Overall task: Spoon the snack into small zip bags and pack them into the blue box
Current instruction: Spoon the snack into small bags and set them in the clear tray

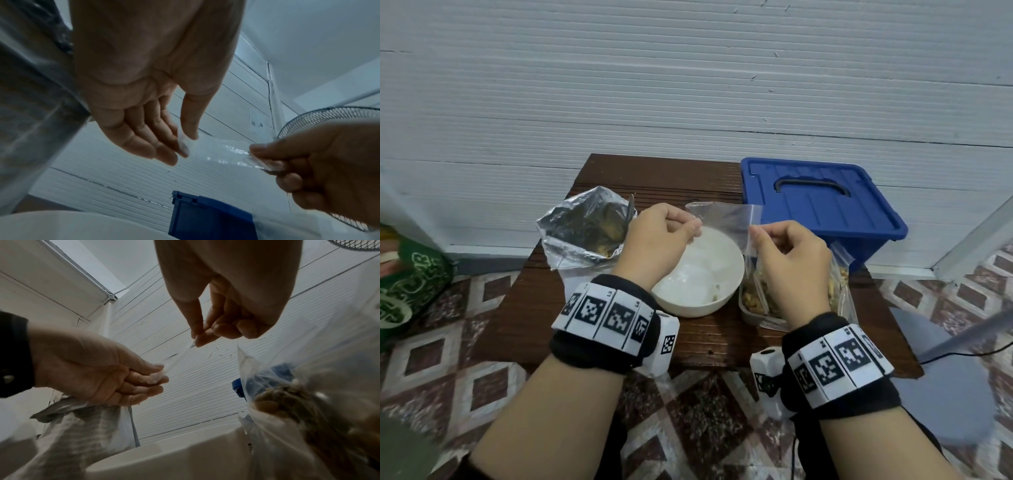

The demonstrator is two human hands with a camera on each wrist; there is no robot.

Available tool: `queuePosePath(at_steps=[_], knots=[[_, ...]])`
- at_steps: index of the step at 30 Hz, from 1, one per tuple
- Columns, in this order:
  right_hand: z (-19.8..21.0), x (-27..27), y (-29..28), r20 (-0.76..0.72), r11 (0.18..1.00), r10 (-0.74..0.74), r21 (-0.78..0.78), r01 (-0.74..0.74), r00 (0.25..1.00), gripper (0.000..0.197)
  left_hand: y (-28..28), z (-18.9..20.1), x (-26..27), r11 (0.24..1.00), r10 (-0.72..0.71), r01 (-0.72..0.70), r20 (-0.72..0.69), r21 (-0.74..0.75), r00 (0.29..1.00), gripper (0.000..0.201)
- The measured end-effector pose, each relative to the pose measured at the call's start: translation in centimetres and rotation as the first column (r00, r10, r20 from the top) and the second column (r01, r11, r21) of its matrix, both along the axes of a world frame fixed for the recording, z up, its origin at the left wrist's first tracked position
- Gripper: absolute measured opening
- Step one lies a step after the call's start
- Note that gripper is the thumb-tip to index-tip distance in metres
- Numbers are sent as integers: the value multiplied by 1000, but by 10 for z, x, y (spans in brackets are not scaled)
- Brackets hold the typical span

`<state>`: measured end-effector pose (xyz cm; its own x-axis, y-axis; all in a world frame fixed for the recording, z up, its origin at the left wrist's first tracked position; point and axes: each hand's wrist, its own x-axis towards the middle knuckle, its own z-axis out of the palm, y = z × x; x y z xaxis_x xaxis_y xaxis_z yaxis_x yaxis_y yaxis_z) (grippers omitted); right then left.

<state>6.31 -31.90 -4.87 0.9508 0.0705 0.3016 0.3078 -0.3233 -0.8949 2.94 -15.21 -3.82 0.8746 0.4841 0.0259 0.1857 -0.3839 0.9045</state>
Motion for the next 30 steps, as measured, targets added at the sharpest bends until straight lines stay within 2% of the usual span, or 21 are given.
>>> queuePosePath(at_steps=[1,3,5,6,8,10,14,19,23,26,30], knots=[[0,0,0,3,1000,-10,-14,10,1000,9,-1,1,-1,1000,2,-1,-14,25,1000,28],[0,1,0,21,999,-26,-47,27,999,11,-2,0,-2,989,-66,68,-18,133,998,69],[1,1,0,36,997,-23,-78,26,999,12,-4,1,-3,919,-180,181,-36,349,983,106],[2,1,0,35,996,-10,-93,13,999,12,-6,2,-3,867,-242,234,-39,439,970,113],[4,0,0,21,992,23,-126,-20,1000,10,-8,1,-4,772,-341,315,-58,552,938,109],[4,-1,-1,10,989,52,-138,-50,999,9,-10,-2,-3,728,-379,334,-55,599,924,95],[4,-3,0,-11,990,71,-125,-72,997,8,-12,-7,-3,747,-387,270,67,607,920,71],[4,-2,-2,-59,994,75,-72,-79,995,10,-12,-8,-4,716,-399,266,67,645,914,76],[5,-3,-3,-68,994,95,-42,-98,993,15,-13,-11,-4,735,-403,249,112,630,908,69],[6,-2,-4,-76,995,95,-11,-96,993,25,-12,-13,-2,778,-397,252,140,576,907,66],[6,-2,-5,-83,995,91,43,-88,992,19,-12,-14,-1,840,-374,230,217,491,902,47]])
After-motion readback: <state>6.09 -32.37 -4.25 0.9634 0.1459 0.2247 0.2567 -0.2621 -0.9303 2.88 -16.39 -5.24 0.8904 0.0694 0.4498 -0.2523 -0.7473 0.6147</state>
